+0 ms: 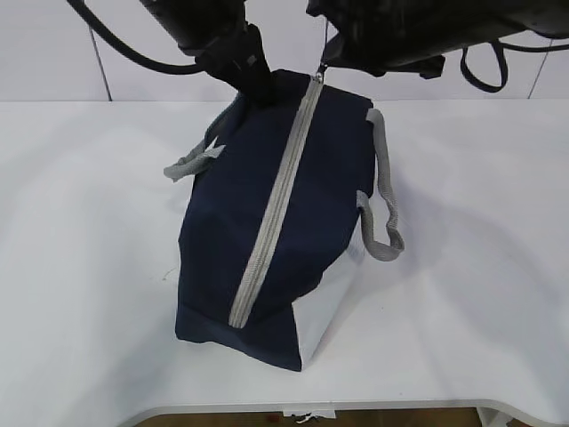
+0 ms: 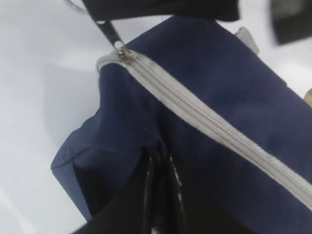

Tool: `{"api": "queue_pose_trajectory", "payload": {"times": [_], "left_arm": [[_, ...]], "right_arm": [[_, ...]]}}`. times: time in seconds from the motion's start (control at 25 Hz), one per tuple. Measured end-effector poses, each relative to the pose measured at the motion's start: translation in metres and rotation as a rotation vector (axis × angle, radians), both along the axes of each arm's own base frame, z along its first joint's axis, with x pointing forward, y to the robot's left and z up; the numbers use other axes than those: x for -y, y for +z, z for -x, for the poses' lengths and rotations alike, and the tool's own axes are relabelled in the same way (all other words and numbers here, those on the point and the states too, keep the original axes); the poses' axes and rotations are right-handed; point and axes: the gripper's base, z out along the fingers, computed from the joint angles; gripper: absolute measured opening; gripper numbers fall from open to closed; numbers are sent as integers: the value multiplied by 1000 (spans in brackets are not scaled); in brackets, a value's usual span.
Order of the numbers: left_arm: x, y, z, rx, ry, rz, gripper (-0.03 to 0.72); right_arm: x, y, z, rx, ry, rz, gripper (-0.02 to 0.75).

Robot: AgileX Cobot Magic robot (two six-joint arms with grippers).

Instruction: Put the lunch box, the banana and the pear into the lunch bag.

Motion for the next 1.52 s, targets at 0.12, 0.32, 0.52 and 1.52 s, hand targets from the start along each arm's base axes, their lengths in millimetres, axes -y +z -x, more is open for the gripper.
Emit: {"api": "queue_pose_trajectory", "payload": {"times": [0.12, 0.32, 0.52, 1.52], "left_arm": [[0, 0, 0, 1, -3, -7, 18], [-2, 0, 0, 10, -2, -20, 18], [-2, 3, 1, 17, -2, -15, 18], [-9, 19, 10, 47, -11, -36, 17]], "right_arm": [[0, -7, -6, -12, -3, 8, 1], [-1, -6, -7, -7, -3, 7, 1], [3, -8, -13, -11, -10, 16, 1], [8, -12, -22, -169, 78, -69, 1]]}}
